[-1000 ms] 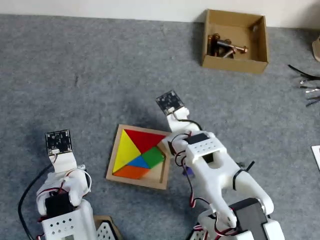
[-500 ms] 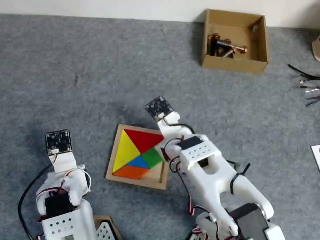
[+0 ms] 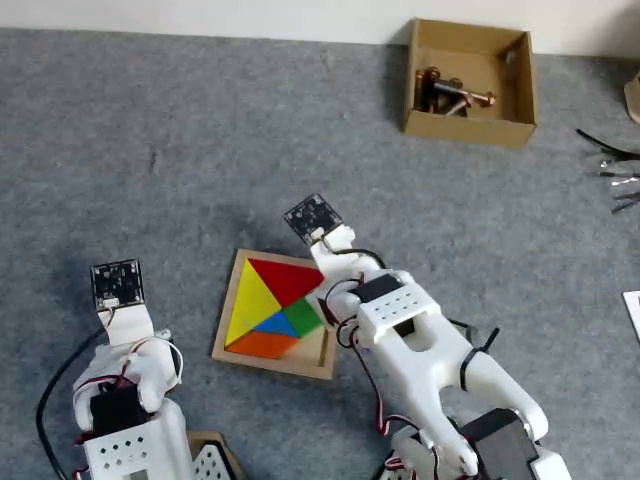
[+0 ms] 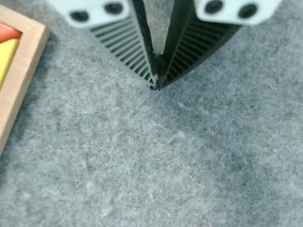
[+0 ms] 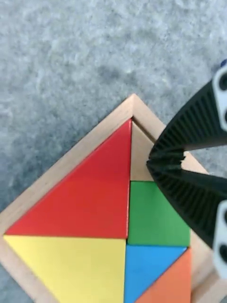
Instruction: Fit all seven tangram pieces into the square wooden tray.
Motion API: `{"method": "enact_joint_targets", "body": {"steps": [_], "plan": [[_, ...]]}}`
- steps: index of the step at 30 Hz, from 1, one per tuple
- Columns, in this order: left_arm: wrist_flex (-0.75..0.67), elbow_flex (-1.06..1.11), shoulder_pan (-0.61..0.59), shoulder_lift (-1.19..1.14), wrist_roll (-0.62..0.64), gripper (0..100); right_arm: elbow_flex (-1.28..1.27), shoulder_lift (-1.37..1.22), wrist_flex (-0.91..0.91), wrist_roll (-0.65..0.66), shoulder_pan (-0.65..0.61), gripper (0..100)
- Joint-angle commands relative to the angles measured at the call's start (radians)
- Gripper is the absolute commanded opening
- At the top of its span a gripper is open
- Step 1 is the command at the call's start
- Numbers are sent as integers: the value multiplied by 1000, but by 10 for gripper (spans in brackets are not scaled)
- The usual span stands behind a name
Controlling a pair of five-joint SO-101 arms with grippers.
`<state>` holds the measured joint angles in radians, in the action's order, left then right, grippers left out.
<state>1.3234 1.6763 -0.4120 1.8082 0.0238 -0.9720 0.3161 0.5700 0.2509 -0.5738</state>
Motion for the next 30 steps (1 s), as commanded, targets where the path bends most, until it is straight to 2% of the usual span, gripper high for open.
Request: {"method": "enact_joint_targets", "body": {"steps": [1,6,11,17,30], "plan": [[3,19,-13,5,11,5,12,47,5,9,-12,5],[3,19,-13,5,11,5,15,47,12,5,-12,5],[3,19,-13,5,11,5,47,47,151,5,-10,5],[3,19,-13,5,11,5,102,47,222,5,25,5],[3,19,-13,5,11,5,105,47,295,8,33,5]]}}
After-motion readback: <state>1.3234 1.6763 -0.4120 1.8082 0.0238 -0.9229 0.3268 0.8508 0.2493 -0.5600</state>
